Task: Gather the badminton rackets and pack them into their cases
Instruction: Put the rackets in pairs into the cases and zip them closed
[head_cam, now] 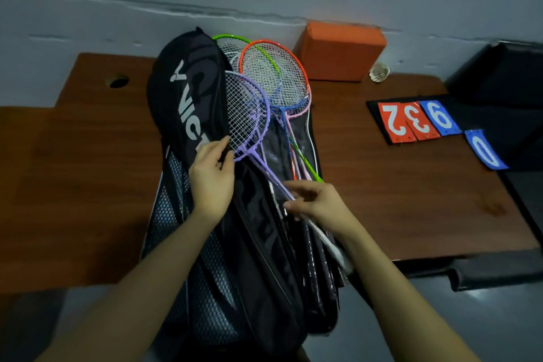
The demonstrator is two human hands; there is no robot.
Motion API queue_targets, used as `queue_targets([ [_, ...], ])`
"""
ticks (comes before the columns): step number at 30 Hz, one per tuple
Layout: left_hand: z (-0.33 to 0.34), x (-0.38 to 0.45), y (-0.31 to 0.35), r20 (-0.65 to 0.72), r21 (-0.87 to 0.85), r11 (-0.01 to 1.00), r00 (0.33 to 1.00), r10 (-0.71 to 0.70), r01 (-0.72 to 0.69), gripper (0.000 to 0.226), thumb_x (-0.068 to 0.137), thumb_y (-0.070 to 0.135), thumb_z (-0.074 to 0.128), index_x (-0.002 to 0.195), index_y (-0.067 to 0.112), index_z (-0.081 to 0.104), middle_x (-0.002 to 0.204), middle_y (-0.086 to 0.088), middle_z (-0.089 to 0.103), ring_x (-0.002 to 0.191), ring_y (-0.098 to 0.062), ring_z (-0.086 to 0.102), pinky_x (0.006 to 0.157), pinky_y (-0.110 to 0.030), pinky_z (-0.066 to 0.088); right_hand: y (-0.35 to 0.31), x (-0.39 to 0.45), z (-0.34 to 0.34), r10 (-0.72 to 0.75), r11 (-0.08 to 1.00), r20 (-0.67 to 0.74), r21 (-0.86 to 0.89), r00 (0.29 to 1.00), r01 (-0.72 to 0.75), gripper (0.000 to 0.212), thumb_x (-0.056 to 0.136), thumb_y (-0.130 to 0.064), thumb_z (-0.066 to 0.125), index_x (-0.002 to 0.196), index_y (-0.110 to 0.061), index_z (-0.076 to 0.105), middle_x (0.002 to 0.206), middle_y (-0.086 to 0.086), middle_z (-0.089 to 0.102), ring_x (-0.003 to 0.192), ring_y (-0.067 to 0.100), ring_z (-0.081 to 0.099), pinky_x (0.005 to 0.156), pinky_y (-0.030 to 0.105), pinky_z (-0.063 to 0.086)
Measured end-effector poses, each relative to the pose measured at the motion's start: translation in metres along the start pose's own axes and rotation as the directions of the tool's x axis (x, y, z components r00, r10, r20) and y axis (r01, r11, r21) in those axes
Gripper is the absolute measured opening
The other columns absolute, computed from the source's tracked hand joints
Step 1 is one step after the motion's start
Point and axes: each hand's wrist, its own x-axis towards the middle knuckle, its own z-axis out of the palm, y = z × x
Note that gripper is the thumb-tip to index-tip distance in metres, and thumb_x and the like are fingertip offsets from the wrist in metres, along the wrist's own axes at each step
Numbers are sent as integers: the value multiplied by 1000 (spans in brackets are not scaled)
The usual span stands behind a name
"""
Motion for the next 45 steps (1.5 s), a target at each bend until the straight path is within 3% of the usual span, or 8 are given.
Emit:
queue_targets([
  [7, -29, 0, -14, 5, -7, 999, 999, 34, -34, 29, 86, 2, 60, 115, 5, 62, 100, 2, 60, 84, 3, 52, 74, -3, 40, -14, 38, 57, -49, 999, -18, 18, 999, 49, 33, 75, 6, 70, 102, -13, 65, 72, -3, 63, 63, 7, 56, 64, 18, 49],
  [10, -47, 5, -18, -14, -42, 999, 999, 33, -34, 29, 85, 1, 61, 114, 4, 63, 102, 0, 60, 87, 4, 53, 77, -3, 43, -19, 62, 79, -140, 983, -26, -123, 990, 136, 37, 75, -5, 74, 109, -16, 65, 100, -7, 69, 95, 5, 63, 85, 21, 49],
  [13, -64, 13, -26, -1, -77, 996, 999, 48, -48, 29, 85, 1, 62, 114, 4, 63, 101, 3, 61, 91, 5, 57, 80, -11, 49, -28, 82, 98, -225, 934, -2, -285, 974, 215, 37, 78, 3, 66, 113, -8, 63, 110, 0, 65, 100, 5, 59, 88, 8, 42],
  [23, -77, 34, -64, 55, -43, 999, 998, 31, -28, 29, 83, -1, 63, 112, 2, 64, 101, 1, 60, 94, -12, 61, 79, -7, 46, -1, 109, 119, -235, 662, 160, -696, 959, 278, 36, 88, -23, 60, 123, -14, 59, 116, 5, 63, 109, 26, 52, 91, 37, 44],
  [30, -52, 20, -77, 286, 368, 923, 958, 0, -110, 47, 87, 25, 59, 131, 12, 49, 117, -7, 52, 113, -25, 45, 94, -43, 44, 24, 52, 92, -329, 496, 188, -799, 925, 339, 40, 87, -36, 53, 122, -16, 60, 107, 4, 64, 95, 26, 57, 81, 38, 48],
  [34, -52, -28, -79, 413, 543, 820, 908, -73, -181, 66, 83, 41, 60, 139, 14, 36, 129, -11, 41, 122, -30, 35, 102, -44, 35, 39, 4, 73, -323, 432, 228, -828, 918, 358, 48, 88, -46, 44, 128, -22, 54, 112, -1, 62, 99, 21, 58, 81, 37, 47],
  [39, -56, -111, -77, 388, 577, 771, 921, 32, -270, 68, 75, 51, 53, 125, 6, 52, 113, -18, 54, 101, -37, 53, 81, -45, 47, 69, -51, 57, -281, 411, 308, -817, 909, 404, 58, 85, -56, 47, 135, -28, 46, 124, -4, 57, 109, 15, 55, 91, 32, 36],
  [45, -53, -187, -65, 315, 679, 719, 943, -103, -148, 76, 76, 46, 66, 136, 7, 40, 122, -18, 47, 111, -36, 45, 92, -46, 40, 97, -94, 41, -207, 333, 436, -810, 876, 482, 91, 70, -73, 52, 146, -31, 23, 148, 1, 31, 131, 19, 35, 101, 30, 10],
])
